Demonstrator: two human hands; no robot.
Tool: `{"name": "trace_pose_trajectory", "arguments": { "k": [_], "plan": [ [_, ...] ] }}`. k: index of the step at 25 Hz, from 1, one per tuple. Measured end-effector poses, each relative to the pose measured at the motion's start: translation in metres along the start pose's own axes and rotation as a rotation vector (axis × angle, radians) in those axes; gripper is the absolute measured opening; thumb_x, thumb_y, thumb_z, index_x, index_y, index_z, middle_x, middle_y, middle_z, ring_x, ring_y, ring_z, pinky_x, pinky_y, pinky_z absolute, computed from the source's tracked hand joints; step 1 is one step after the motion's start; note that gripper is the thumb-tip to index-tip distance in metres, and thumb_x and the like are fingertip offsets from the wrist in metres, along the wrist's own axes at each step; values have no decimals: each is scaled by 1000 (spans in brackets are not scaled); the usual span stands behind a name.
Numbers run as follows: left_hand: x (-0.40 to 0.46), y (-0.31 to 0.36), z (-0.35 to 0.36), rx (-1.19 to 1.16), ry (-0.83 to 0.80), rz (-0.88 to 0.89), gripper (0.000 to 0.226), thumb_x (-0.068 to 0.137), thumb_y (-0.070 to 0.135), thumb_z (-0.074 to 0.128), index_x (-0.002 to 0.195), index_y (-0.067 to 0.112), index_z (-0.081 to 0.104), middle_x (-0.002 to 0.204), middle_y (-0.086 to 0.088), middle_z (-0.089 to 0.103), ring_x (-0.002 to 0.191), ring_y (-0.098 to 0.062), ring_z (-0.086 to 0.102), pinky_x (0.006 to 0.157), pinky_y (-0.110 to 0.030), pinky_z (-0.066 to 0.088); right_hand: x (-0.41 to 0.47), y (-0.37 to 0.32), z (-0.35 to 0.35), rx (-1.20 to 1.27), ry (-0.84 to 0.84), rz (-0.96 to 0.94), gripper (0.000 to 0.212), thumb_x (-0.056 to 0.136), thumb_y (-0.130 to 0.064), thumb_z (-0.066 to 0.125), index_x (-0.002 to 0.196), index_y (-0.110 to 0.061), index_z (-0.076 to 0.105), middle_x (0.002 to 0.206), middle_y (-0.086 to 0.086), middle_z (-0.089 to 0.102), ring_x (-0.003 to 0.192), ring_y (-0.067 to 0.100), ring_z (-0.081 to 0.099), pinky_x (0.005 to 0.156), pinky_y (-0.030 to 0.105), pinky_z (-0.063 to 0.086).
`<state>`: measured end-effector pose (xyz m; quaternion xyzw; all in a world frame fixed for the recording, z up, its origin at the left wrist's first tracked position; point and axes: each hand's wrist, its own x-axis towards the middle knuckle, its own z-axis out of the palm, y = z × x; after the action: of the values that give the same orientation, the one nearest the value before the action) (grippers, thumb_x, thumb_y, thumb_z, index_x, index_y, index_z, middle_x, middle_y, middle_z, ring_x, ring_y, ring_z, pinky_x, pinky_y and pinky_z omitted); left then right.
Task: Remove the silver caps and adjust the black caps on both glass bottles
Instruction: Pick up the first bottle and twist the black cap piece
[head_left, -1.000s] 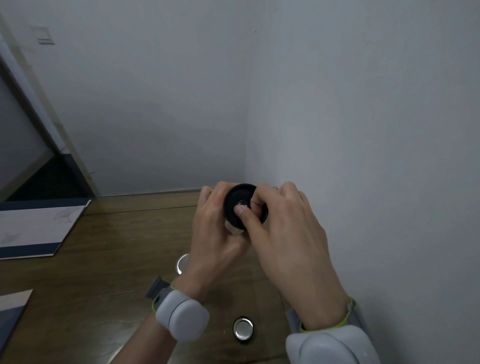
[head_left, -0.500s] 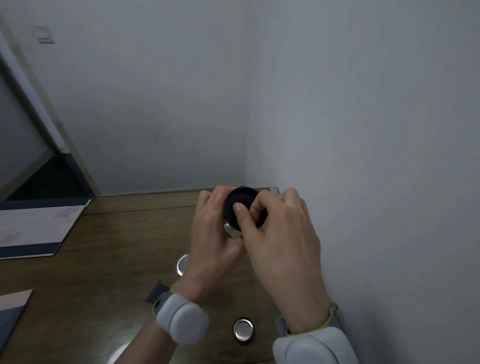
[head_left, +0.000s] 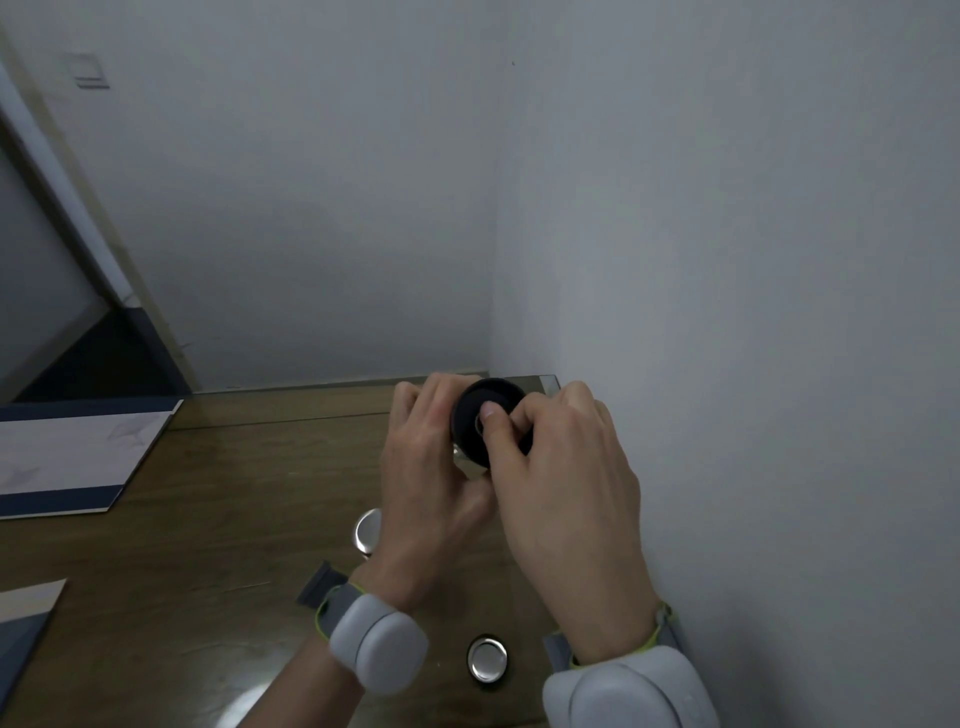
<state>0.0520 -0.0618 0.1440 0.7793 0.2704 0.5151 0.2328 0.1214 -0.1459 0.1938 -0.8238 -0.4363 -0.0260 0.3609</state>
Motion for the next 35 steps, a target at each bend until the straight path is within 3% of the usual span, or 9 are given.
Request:
{"name": "trace_pose_trajectory", "arguments": {
  "k": [3,6,8,10,12,16,23,30,35],
  "plan": [
    [-1,-5,-1,-9,-32,-18,19,87,25,67,103,15,68,93,7,62,87,-28,50,72,-44,46,1,2,2,-3,-32,-8,32,99,-55,41,79,-31,47,91,-10,40,90,12,46,61,26,34],
    [2,-7,-4,-76,-119,-43,27,79,20,73,105,16,68,92,17,58,89,-28,52,74,-44,46,7,12,-7,76,-90,-32,29,92,-55,54,78,-30,54,88,-10,45,86,9,50,65,30,38],
    [4,-9,-7,-115,-201,-38,34,74,17,77,107,14,69,95,19,60,92,-30,53,77,-45,48,11,19,-19,141,-95,-106,15,86,-45,68,86,-33,60,90,-13,48,86,5,54,69,28,45],
    [6,-11,-10,-127,-281,-33,40,71,11,79,109,12,69,96,23,61,94,-30,54,79,-48,48,14,24,-31,165,-131,-192,20,82,-32,77,98,-37,66,94,-14,52,89,3,57,72,28,49],
    [8,-13,-12,-138,-341,-34,43,69,11,75,111,12,68,95,29,58,95,-28,54,79,-43,48,18,26,-38,170,-161,-229,25,82,-26,79,101,-39,71,94,-14,55,91,4,58,73,28,50],
    [11,-10,-15,-164,-425,-22,44,69,12,74,112,19,67,96,21,60,98,-21,54,79,-35,48,20,30,-45,175,-182,-239,19,81,-28,80,96,-39,75,90,-13,55,90,5,56,74,29,50],
    [10,-7,-16,-158,-436,-9,42,67,12,72,107,25,65,95,28,57,97,-20,54,78,-38,48,21,33,-48,277,-247,-175,17,79,-25,82,91,-36,78,87,-9,59,87,9,58,75,32,49],
    [5,-2,-11,-178,-332,-58,42,66,14,71,106,23,66,98,24,60,93,-30,62,76,-51,52,19,32,-40,368,-241,-91,13,78,-23,82,85,-33,78,82,-8,59,83,11,58,71,35,48],
    [3,-4,-13,-159,-380,-75,43,65,16,72,107,22,66,95,31,57,93,-24,60,75,-42,51,20,34,-41,311,-281,-90,15,76,-25,85,85,-33,77,81,-9,58,80,11,57,72,37,50]
  ]
}}
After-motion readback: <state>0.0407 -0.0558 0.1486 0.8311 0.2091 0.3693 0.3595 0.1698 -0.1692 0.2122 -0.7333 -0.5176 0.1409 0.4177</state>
